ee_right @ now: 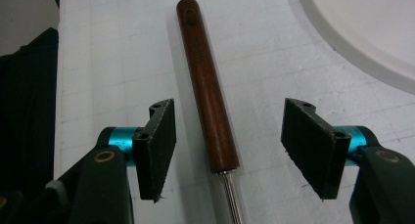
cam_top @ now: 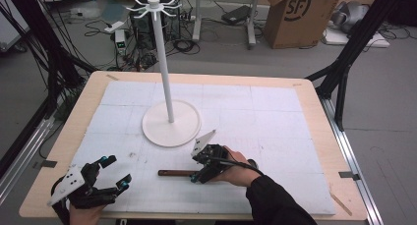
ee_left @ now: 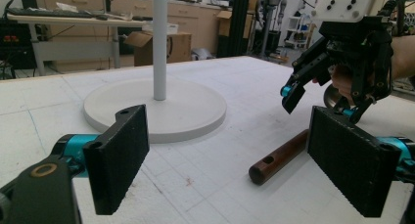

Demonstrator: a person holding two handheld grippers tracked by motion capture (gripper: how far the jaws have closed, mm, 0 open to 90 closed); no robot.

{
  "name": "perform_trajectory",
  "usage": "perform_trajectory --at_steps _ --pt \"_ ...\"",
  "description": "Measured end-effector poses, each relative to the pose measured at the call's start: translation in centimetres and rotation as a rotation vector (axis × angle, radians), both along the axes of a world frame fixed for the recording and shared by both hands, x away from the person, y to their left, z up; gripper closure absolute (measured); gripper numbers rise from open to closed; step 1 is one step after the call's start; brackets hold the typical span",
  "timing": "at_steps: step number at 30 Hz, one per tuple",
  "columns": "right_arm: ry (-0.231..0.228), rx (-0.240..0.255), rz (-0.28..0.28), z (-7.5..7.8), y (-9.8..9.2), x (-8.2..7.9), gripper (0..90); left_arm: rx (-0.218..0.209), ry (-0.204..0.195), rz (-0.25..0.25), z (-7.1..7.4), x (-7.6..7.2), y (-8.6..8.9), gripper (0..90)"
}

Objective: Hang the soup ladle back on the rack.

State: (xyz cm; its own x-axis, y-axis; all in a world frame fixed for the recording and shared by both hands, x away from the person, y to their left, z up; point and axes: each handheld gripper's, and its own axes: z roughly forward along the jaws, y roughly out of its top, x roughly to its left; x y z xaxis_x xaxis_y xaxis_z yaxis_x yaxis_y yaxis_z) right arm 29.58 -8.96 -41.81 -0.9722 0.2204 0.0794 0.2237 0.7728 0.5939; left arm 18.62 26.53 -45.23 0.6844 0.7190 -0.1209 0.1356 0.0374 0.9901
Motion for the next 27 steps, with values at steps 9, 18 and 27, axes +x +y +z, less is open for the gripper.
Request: perform_trajectory --at_steps 9,18,27 --pt "0.054 -0.004 0.002 -0.3 0.2 0.1 38.3 0.005 0.001 0.001 0.0 0.0 0.0 16.7" --pt "0.059 -0.063 0.036 -1.3 1.0 0.0 40.4 0.001 -0.001 0.002 0.0 -0.1 0.1 16.7" --pt "0.047 -0.099 0.044 -1.8 1.2 0.0 44.6 0.0 -0.001 0.003 0.0 -0.1 0.1 16.7"
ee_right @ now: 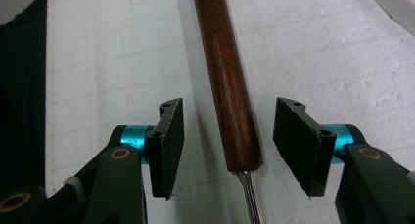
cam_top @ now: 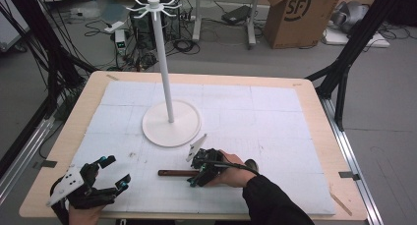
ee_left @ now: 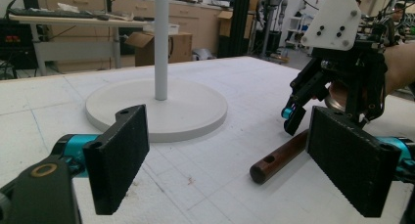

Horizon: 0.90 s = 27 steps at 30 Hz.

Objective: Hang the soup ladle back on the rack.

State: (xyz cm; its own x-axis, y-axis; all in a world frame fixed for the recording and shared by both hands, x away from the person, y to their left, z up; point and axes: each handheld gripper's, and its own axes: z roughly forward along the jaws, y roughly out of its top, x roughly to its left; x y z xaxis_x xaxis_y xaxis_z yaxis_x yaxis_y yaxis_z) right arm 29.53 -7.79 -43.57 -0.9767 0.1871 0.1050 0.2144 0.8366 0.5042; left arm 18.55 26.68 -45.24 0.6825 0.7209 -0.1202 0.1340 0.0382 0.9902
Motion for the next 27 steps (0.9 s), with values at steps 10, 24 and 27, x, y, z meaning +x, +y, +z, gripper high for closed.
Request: perform_trajectory --at_steps 10,24,27 --pt "-0.01 -0.018 0.013 -0.08 0.13 0.0 45.5 0.004 0.002 0.0 0.0 0.02 -0.03 16.7" --pt "-0.042 -0.088 0.054 0.17 0.87 -0.07 50.6 0.006 0.0 -0.002 0.05 -0.05 -0.08 16.8" --pt "-0.045 -0.091 0.059 0.2 0.89 0.0 53.5 0.006 0.001 -0.003 0.05 -0.05 -0.05 16.8"
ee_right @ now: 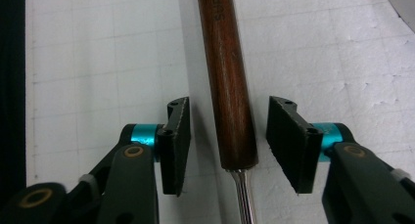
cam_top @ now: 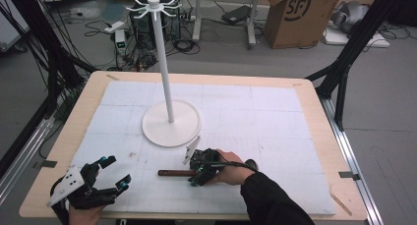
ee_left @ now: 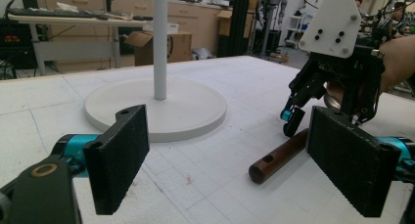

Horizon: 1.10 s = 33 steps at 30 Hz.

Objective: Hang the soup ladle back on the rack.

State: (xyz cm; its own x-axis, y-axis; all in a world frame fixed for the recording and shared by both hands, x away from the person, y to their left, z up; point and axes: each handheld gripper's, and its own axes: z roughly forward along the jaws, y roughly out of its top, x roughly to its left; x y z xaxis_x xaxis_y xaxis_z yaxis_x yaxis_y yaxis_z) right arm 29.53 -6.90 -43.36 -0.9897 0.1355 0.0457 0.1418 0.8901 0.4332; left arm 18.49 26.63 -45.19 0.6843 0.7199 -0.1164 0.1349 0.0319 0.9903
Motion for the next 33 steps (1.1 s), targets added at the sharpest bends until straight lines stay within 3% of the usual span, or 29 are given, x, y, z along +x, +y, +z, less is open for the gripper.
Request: perform_trajectory --at_steps 8,14,23,26,33 --pt "0.002 -0.065 0.03 0.4 0.8 0.3 63.2 -0.003 -0.002 0.003 0.0 -0.1 0.1 16.8" --pt "0.012 -0.066 0.036 0.4 0.9 0.4 71.4 -0.005 -0.004 0.006 0.1 -0.2 0.2 16.8" --pt "0.003 -0.085 0.033 0.6 1.1 0.3 73.9 -0.006 -0.005 0.011 0.1 -0.2 0.2 16.9" --pt "-0.022 -0.073 0.036 0.5 0.9 0.0 74.1 -0.005 -0.003 0.012 0.0 -0.2 0.3 16.9" --pt "-0.031 -0.034 0.035 0.4 0.4 -0.2 74.3 -0.005 -0.004 0.014 0.0 -0.2 0.3 17.0"
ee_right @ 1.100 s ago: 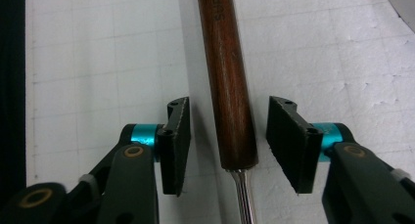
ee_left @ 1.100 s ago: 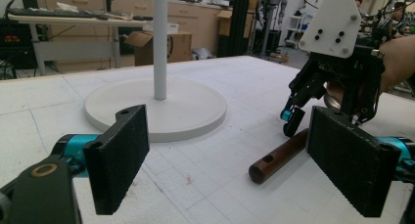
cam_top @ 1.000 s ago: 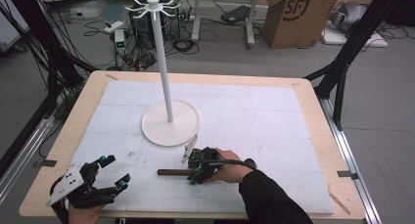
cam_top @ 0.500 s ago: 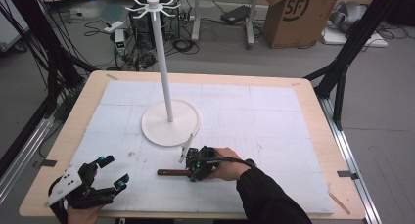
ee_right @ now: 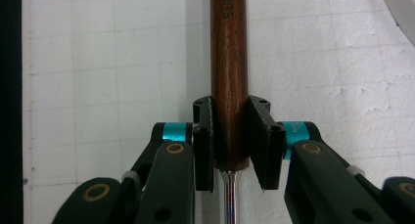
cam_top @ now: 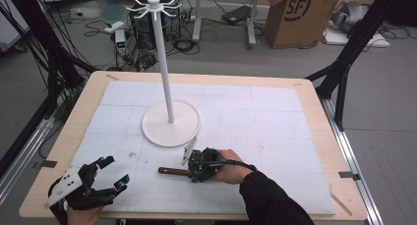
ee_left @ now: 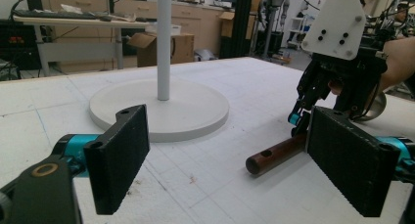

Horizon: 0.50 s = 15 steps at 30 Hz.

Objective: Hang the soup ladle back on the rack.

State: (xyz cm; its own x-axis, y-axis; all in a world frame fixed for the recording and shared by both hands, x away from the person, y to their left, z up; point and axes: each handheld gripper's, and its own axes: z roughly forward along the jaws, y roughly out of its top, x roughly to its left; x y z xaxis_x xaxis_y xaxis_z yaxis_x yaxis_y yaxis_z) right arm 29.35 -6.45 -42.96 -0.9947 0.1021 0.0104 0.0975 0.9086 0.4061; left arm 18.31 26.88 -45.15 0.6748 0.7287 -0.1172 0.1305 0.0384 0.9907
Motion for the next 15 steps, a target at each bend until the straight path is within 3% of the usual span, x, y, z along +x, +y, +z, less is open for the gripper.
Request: perform_trajectory --at_steps 8,15 --pt "0.0 0.015 -0.001 0.0 -0.2 0.0 74.4 0.001 0.001 0.001 0.0 0.0 0.0 17.0" --pt "-0.027 0.085 -0.029 1.0 -1.2 0.3 74.3 0.002 0.002 0.001 0.0 0.0 0.0 17.0"
